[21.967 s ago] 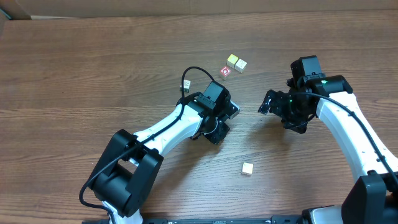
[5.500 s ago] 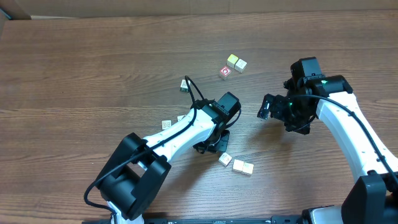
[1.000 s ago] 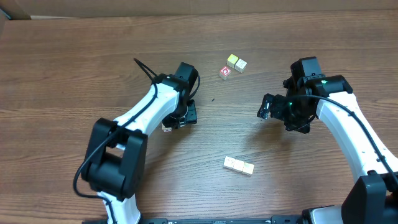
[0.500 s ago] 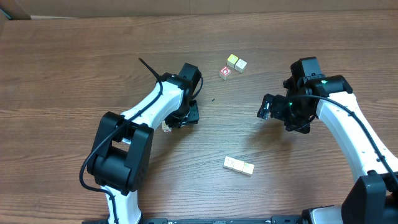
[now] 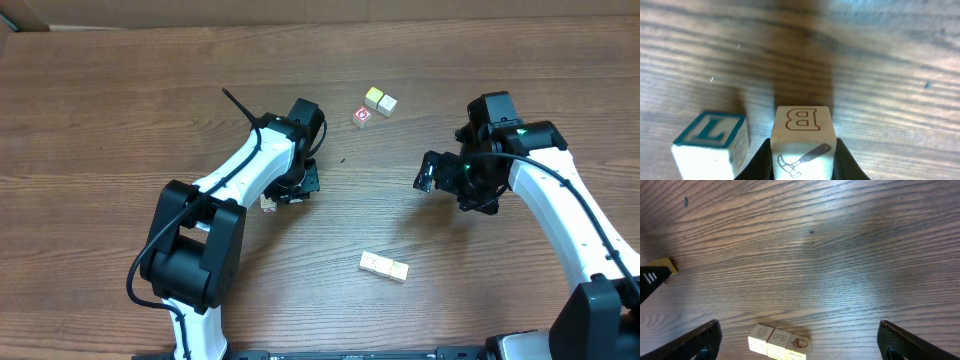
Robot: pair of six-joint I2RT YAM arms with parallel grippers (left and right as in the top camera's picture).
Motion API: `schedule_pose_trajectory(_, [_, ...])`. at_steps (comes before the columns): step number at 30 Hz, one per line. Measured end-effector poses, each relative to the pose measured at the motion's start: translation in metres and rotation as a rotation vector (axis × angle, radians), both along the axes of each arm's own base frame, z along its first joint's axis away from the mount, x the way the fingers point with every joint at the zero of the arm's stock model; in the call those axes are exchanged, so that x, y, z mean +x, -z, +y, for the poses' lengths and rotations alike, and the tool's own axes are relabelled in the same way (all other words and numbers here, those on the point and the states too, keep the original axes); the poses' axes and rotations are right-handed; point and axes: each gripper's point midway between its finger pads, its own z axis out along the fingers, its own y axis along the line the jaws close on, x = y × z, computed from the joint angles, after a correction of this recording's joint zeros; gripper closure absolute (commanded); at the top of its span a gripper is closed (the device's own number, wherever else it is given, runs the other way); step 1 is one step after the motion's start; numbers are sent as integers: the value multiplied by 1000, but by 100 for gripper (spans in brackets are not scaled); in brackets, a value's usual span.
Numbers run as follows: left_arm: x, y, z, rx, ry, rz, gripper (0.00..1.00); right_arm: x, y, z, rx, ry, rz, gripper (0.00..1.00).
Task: Flip 5 blocks
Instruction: 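Carry the B block forward and lower it at the row's left end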
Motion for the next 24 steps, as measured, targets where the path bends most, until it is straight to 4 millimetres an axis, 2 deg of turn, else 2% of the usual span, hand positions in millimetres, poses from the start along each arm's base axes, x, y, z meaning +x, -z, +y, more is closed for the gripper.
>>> schedule_pose_trajectory(6, [-11, -8, -15, 17, 88, 20, 95, 0, 0, 0, 0, 0, 1, 0])
schedule_pose_trajectory(8, [-23, -13, -24, 30, 134, 28, 95, -1, 0, 0, 0, 0, 3, 0])
schedule_pose_trajectory(14, [-52, -55, -48, 20, 248, -16, 96, -3, 0, 0, -2, -4, 11, 0])
schedule_pose_trajectory(18, [-67, -71, -66, -5, 316, -59, 95, -3, 0, 0, -2, -4, 13, 0])
schedule_pose_trajectory(21, [-81, -66, -74, -7, 357, -58, 95, -4, 0, -1, -3, -4, 17, 0])
schedule_pose_trajectory(24, [-95, -48, -78, 1, 386, -42, 95, -4, 1, -1, -3, -4, 17, 0])
